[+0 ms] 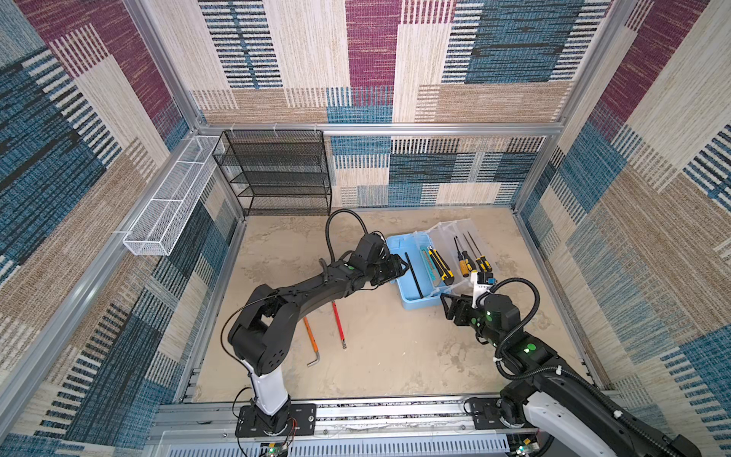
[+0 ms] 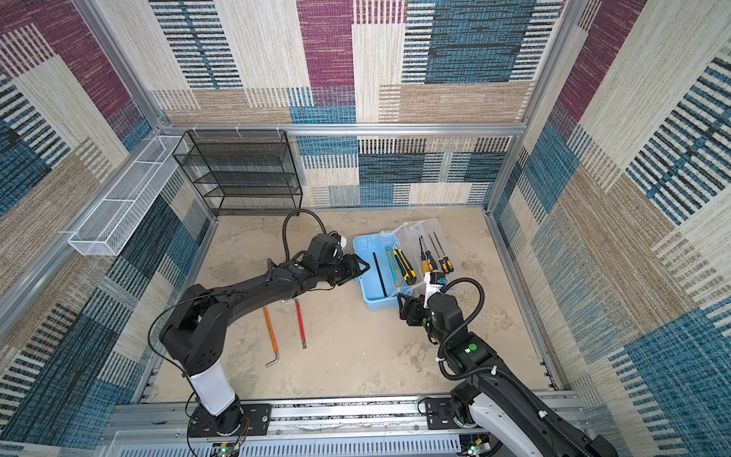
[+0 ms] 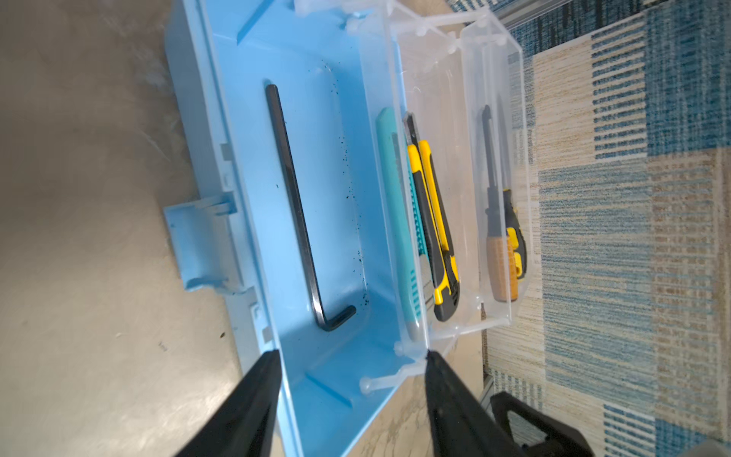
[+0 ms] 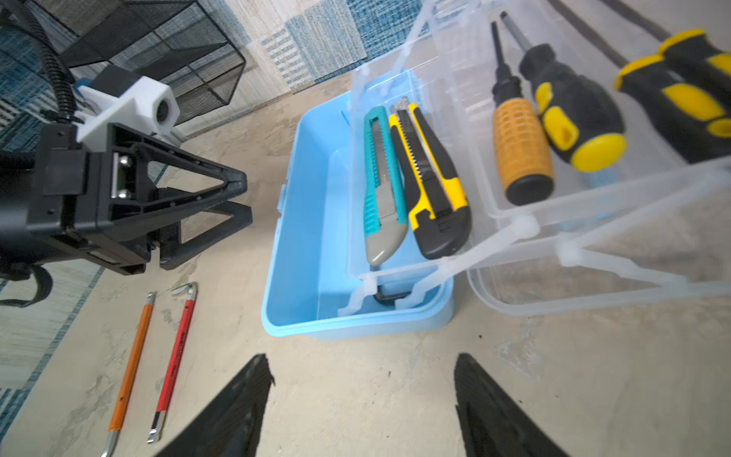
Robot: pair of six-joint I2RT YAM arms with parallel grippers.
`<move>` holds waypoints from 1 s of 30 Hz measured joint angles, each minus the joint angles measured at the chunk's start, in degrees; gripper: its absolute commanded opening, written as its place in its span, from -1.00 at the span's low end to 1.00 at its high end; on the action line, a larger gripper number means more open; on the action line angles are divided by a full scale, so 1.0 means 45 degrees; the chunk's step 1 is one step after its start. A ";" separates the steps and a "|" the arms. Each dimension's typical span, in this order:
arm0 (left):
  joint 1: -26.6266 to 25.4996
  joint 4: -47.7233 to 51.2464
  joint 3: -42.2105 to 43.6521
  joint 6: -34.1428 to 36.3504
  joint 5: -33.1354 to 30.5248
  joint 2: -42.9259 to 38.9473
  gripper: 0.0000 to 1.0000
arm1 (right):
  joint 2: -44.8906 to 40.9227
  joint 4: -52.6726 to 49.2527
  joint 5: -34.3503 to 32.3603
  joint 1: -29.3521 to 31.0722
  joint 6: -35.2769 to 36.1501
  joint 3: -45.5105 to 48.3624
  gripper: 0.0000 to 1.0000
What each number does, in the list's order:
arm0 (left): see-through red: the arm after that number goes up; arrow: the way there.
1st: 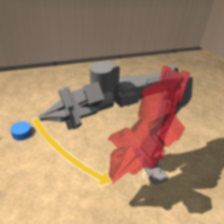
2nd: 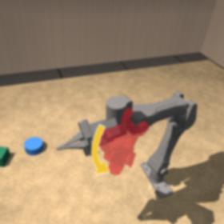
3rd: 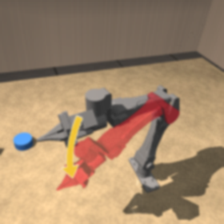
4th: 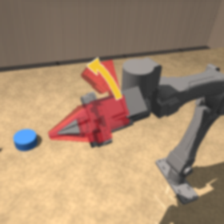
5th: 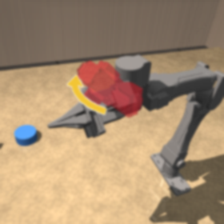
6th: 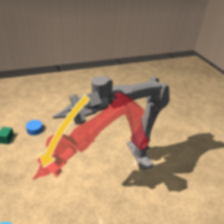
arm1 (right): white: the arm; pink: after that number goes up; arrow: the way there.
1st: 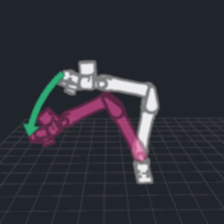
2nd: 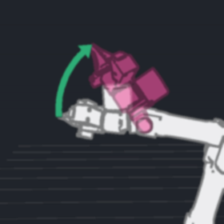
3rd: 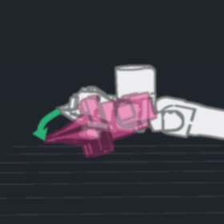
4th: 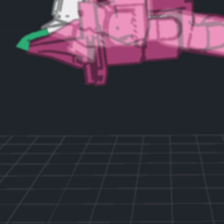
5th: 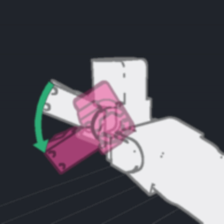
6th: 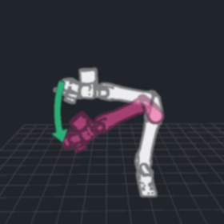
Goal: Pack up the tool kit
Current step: 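Move left gripper over the orange hex key while right reaches the red hex key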
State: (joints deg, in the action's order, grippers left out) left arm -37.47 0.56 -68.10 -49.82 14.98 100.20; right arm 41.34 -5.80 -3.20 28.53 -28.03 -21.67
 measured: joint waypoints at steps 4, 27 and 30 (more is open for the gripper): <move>0.0194 0.0525 0.1642 0.1078 -0.1200 -0.1948 0.47 | 0.0933 0.0525 0.0534 0.0083 0.0010 -0.0505 0.40; 0.3657 0.4289 0.8272 0.2142 -0.3458 -0.8189 0.16 | 0.9398 0.2375 -0.0457 0.4809 -0.0083 -0.5017 0.39; 0.3648 0.4328 0.8019 0.2448 -0.2861 -0.7334 0.03 | 0.9428 0.2380 -0.0578 0.4809 -0.0083 -0.5017 0.40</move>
State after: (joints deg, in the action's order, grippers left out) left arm -21.06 20.03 -32.01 -38.81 2.11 67.20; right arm 83.77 4.91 -5.80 50.17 -28.40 -44.25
